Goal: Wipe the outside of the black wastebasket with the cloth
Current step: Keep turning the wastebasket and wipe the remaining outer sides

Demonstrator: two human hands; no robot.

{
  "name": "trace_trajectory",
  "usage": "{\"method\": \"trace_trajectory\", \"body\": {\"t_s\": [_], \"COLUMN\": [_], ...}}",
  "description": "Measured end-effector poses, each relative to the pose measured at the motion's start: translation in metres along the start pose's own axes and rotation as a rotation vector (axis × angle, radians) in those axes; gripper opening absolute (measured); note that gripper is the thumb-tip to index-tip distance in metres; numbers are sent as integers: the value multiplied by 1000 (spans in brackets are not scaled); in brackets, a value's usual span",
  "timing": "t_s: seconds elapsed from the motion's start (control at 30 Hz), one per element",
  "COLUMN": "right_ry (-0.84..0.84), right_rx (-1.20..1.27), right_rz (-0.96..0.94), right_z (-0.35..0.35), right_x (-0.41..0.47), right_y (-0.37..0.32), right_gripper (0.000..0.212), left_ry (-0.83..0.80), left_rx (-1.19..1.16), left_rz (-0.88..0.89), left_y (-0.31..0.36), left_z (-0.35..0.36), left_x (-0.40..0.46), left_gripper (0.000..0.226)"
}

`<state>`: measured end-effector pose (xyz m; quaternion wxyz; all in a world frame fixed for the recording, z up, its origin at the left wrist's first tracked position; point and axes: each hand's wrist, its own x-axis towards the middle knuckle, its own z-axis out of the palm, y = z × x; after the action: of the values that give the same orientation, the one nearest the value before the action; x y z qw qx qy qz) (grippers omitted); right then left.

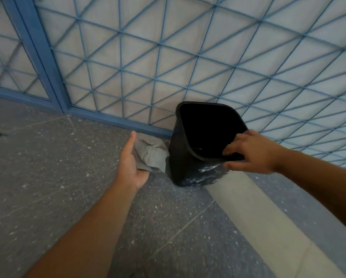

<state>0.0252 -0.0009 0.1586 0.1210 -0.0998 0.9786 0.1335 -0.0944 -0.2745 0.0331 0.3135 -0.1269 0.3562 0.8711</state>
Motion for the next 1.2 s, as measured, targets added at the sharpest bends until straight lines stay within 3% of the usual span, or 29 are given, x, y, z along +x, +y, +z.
{"method": "trace_trajectory", "body": {"t_s": [0.17, 0.37, 0.63, 0.8, 0.93, 1.1, 1.2], "right_ry": [86, 138, 141, 94, 176, 239, 194], "right_rx": [-98, -2, 195, 539, 895, 586, 555], "right_rz": [-94, -131, 109, 328, 413, 439, 386], "right_z": [25, 24, 6, -6, -18, -16, -5], "right_x": [-15, 3, 49, 77, 77, 41, 31], "right_y": [9, -18, -53, -66, -67, -64, -83], "right_gripper": [41, 41, 43, 50, 34, 28, 41], "left_ry": [-15, 63, 105, 129, 156, 147, 125], "left_rx": [56, 91, 19, -20, -8, 33, 131], "left_rz": [-1, -12, 9, 50, 55, 29, 35], "left_y": [1, 5, 15, 10, 6, -6, -17], "left_z": [7, 9, 4, 0, -4, -9, -6], "left_x": [4, 1, -14, -19, -22, -23, -21], "left_gripper": [26, 33, 34, 46, 45, 51, 59]}}
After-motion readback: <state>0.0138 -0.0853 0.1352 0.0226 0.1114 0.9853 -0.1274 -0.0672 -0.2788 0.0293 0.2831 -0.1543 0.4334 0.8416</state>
